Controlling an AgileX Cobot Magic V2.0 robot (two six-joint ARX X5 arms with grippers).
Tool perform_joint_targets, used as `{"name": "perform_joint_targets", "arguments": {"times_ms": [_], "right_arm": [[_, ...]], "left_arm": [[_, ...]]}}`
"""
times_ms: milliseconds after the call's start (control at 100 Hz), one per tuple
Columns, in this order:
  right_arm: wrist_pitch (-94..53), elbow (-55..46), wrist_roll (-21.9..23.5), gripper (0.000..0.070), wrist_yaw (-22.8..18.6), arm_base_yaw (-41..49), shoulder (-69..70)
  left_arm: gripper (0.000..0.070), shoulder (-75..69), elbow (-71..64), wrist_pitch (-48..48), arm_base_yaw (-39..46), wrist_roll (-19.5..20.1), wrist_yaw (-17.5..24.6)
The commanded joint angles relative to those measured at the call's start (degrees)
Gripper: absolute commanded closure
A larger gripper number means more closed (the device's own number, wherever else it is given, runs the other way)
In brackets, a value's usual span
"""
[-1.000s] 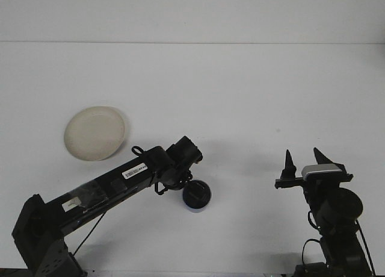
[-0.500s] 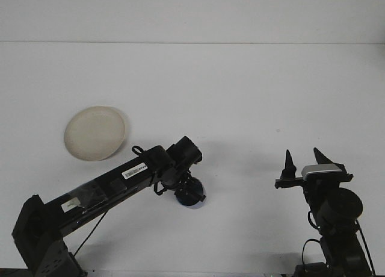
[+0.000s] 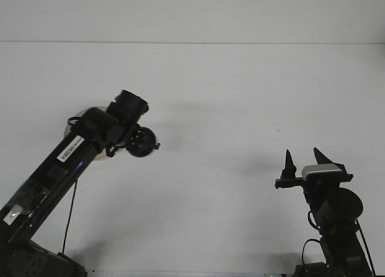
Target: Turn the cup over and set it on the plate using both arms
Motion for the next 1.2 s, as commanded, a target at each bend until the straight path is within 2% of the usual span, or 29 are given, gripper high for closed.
{"name": "perform_joint_targets", "arguments": {"times_ms": [0, 80, 340, 460, 560, 1000, 1190], "right_arm": [[0.59, 0.55, -0.70, 0.0216, -0.04, 0.07, 0.09], [0.59, 0.55, -0.68, 0.0216, -0.04, 0.07, 0.09], [0.59, 0.55, -0.70, 0.0216, -0.04, 0.07, 0.09], [0.61, 0.55, -0.70, 0.0216, -0.07, 0.07, 0.09], [0.61, 0.55, -0.70, 0.0216, -0.04, 0.07, 0.09], [0.55, 0.55, -0.70, 0.0216, -0.07, 0.07, 0.09], [0.55, 0.55, -0.70, 0.0216, -0.04, 0.07, 0.09]], "left_arm": [[0.0690, 1.03, 0.87, -0.87, 4.87, 1.92, -0.79], [0.0690, 1.44, 0.79, -0.63, 10.95, 3.39, -0.79], [0.0690, 2.89, 0.79, 3.10, 23.98, 3.34, -0.57], [0.0689, 5.53, 0.79, 3.63, 27.30, 3.32, 2.29], [0.0690, 7.96, 0.79, 4.35, 28.61, 3.34, 5.18], [0.0689, 14.71, 0.79, 6.97, 28.81, 3.78, 5.62], [0.0683, 16.68, 0.79, 7.06, 29.05, 3.82, 8.33]]}}
